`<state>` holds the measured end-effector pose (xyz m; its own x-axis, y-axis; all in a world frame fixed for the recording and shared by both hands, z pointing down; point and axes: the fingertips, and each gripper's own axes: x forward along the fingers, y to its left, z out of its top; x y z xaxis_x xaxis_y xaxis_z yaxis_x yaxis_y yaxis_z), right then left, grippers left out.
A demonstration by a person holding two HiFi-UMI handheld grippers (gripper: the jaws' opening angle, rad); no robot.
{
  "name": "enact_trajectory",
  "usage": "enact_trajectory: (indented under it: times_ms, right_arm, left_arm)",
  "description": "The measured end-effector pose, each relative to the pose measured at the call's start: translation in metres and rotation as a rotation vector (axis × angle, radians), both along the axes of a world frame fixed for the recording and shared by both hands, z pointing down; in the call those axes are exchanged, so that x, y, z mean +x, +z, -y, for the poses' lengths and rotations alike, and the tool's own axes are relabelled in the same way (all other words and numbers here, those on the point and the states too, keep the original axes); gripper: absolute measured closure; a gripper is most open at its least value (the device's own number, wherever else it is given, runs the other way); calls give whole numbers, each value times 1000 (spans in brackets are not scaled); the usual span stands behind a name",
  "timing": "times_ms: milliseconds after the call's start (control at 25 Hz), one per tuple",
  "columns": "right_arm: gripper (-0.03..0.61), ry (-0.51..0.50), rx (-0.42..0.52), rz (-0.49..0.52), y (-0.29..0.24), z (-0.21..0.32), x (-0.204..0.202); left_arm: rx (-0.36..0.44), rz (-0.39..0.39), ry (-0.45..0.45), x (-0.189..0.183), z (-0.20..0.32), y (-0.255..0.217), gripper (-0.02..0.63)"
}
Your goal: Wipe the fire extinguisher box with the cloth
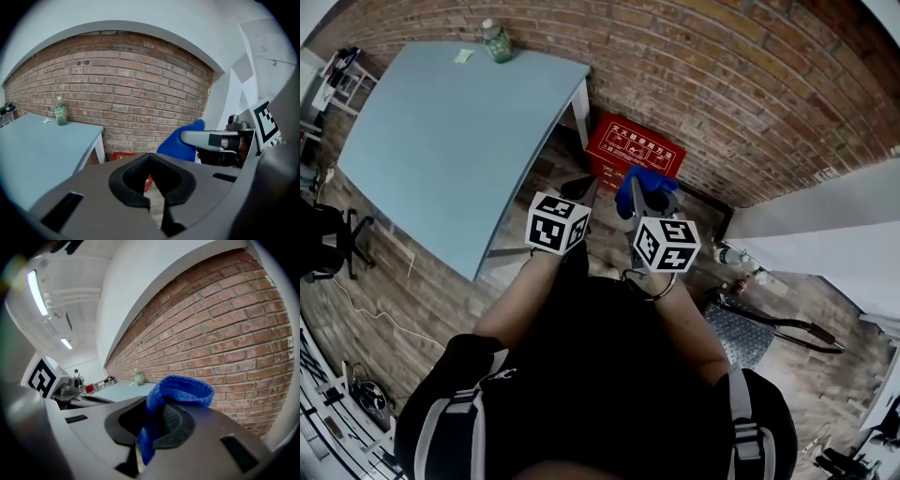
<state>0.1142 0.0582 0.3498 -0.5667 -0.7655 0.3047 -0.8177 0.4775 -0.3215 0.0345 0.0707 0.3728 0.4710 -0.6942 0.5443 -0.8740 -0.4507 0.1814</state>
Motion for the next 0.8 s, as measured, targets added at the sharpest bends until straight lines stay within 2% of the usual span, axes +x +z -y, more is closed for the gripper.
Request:
enact_trajectory:
  times_ms: [200, 560, 800]
  right_arm:
    - [537, 0, -13, -29, 13, 41, -13]
    - [537, -8, -7, -112, 22, 148, -54]
    - [537, 19, -52, -180, 44, 199, -83]
  left_arm:
    - [-7, -20, 11, -13, 49, 9, 615]
    - [-44, -30, 105, -39, 161, 18, 615]
    - [-77, -66, 152, -61, 217, 31, 615]
